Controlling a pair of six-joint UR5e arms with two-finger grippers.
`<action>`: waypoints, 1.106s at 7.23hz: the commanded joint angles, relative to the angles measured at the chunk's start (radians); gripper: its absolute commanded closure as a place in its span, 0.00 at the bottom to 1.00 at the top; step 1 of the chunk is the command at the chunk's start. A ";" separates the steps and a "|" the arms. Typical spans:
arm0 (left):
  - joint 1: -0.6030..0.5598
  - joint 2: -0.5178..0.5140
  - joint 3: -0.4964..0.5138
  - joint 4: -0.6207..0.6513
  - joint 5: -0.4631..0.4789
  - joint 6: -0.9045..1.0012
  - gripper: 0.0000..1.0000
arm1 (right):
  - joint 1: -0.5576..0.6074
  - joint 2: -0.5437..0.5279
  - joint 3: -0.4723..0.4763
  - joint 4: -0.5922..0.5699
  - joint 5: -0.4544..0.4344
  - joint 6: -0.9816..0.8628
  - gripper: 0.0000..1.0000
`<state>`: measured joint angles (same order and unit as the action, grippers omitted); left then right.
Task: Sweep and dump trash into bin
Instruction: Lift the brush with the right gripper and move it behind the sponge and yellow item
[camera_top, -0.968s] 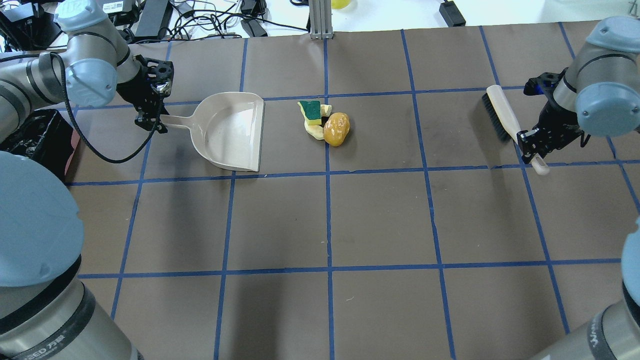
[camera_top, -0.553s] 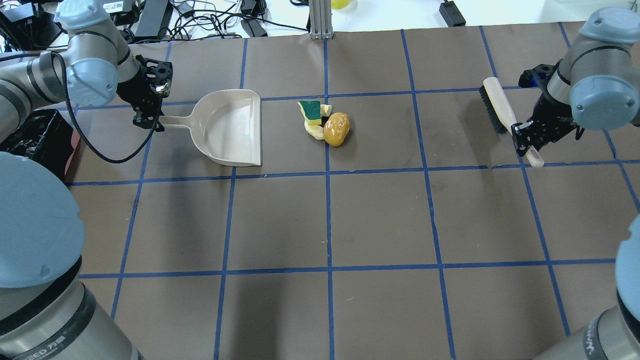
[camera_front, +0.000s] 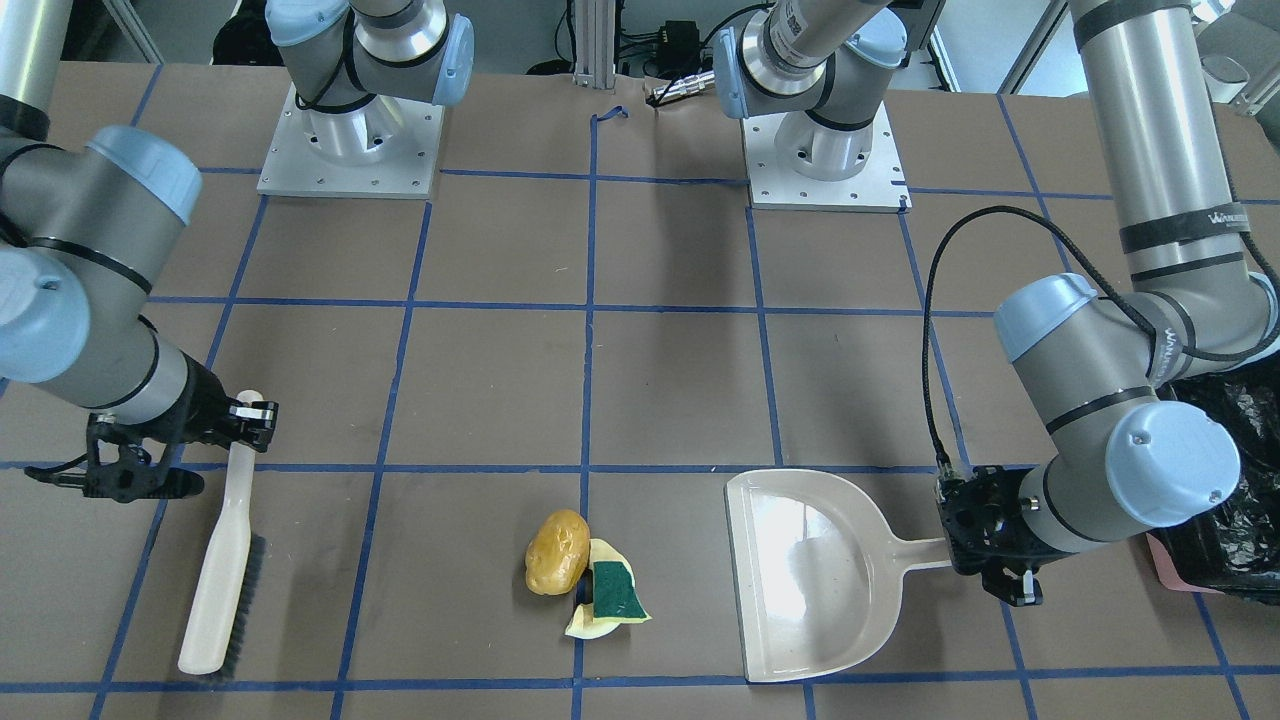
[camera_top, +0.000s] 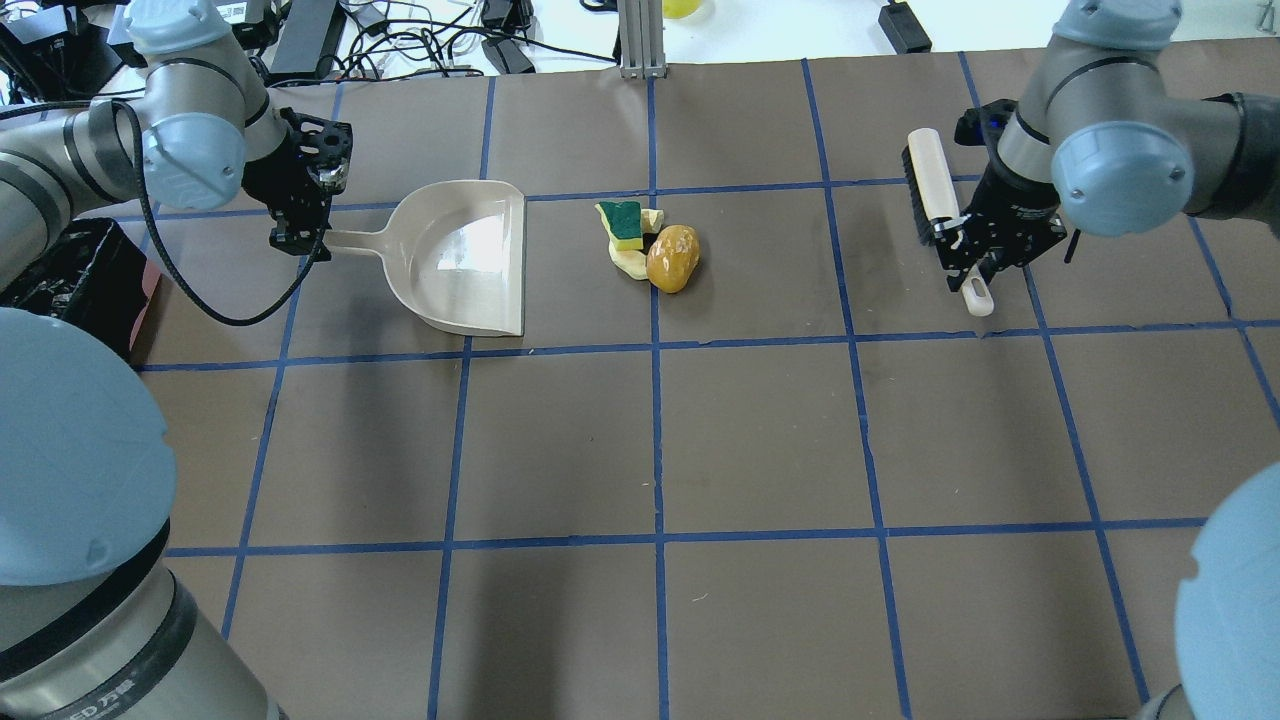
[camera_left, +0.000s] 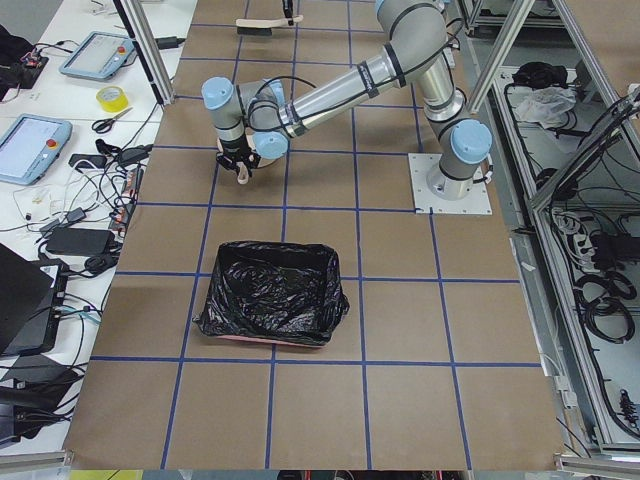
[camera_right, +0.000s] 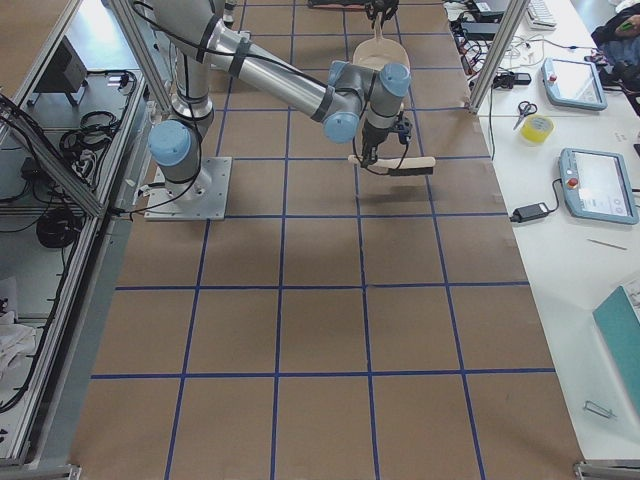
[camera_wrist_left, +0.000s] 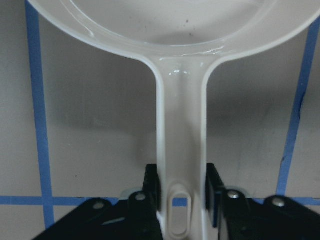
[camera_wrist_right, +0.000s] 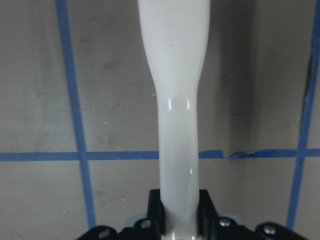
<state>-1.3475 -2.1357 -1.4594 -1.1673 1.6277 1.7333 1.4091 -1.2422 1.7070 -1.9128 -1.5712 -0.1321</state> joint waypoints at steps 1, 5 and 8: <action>-0.009 0.002 0.001 0.000 0.014 -0.003 0.86 | 0.123 0.003 -0.001 -0.003 0.010 0.205 1.00; -0.012 0.000 -0.001 0.000 0.040 -0.004 0.86 | 0.275 0.033 -0.001 0.018 0.135 0.367 1.00; -0.012 0.000 -0.001 -0.002 0.040 -0.014 0.86 | 0.349 0.072 -0.045 0.017 0.134 0.384 1.00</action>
<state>-1.3591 -2.1353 -1.4603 -1.1687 1.6673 1.7217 1.7268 -1.1906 1.6878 -1.9025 -1.4382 0.2399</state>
